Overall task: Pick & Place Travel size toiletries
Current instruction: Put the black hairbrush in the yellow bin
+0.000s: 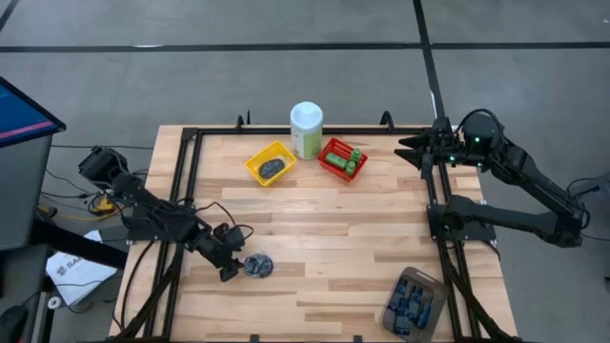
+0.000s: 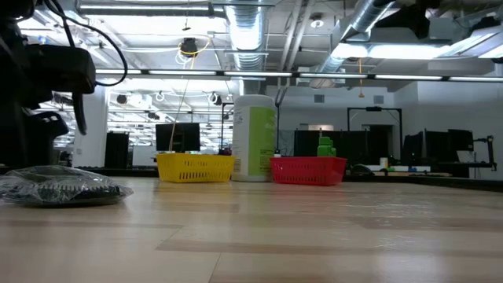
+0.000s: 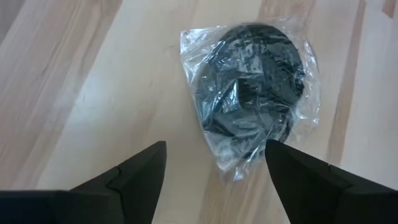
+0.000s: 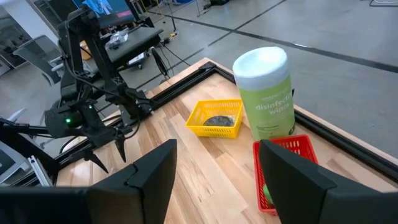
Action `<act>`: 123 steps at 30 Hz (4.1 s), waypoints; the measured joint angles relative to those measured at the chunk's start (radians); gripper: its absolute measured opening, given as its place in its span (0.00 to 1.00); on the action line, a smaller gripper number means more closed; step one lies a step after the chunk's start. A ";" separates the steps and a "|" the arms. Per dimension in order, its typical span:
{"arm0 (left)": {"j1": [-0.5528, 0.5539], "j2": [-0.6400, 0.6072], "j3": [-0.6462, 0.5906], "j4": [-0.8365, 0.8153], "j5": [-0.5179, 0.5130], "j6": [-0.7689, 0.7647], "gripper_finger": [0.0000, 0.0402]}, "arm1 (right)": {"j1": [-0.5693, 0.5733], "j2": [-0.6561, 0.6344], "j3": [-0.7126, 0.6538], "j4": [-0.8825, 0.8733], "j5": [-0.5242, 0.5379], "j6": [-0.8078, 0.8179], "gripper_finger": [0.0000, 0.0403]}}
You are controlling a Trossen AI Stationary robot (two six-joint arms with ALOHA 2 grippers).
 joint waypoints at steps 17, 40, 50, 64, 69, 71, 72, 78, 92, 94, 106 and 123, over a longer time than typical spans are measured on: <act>-0.023 0.142 0.005 0.112 -0.005 0.057 0.66 | 0.000 0.000 0.000 -0.002 0.000 0.000 0.55; 0.012 0.098 -0.003 0.103 0.030 0.044 0.01 | -0.001 0.000 0.000 -0.002 0.019 0.000 0.55; 0.164 -0.081 -0.002 0.121 -0.072 -0.012 0.00 | -0.001 0.000 0.000 -0.002 0.019 -0.001 0.55; 0.656 -0.265 0.000 0.364 -0.125 0.300 0.00 | -0.023 -0.139 0.001 0.092 -0.093 -0.235 0.34; 0.781 -0.262 0.000 0.440 -0.051 0.396 0.00 | -0.044 -0.320 -0.047 0.034 -0.091 -0.305 0.04; 0.827 -0.261 0.000 0.468 -0.009 0.442 0.00 | -0.044 -0.410 -0.097 0.021 -0.091 -0.295 0.03; 0.850 -0.261 0.000 0.484 0.012 0.456 0.00 | -0.044 -0.455 -0.127 0.040 -0.089 -0.269 0.03; 0.957 -0.262 0.000 0.511 0.097 0.474 0.00 | -0.045 -0.636 -0.372 0.229 -0.097 -0.077 0.01; 1.011 -0.136 0.004 0.554 0.142 0.568 0.00 | 0.077 -0.582 -0.952 0.907 -0.155 0.284 0.00; 1.011 -0.109 0.004 0.572 0.143 0.568 0.00 | 0.101 -0.591 -0.943 0.908 -0.142 0.274 0.00; 1.057 -0.036 0.005 0.641 0.170 0.571 0.00 | 0.291 -0.623 -0.955 0.787 -0.049 0.236 0.00; 1.147 0.088 0.005 0.653 0.194 0.621 0.00 | 0.334 -0.570 -0.954 0.643 0.201 0.015 0.00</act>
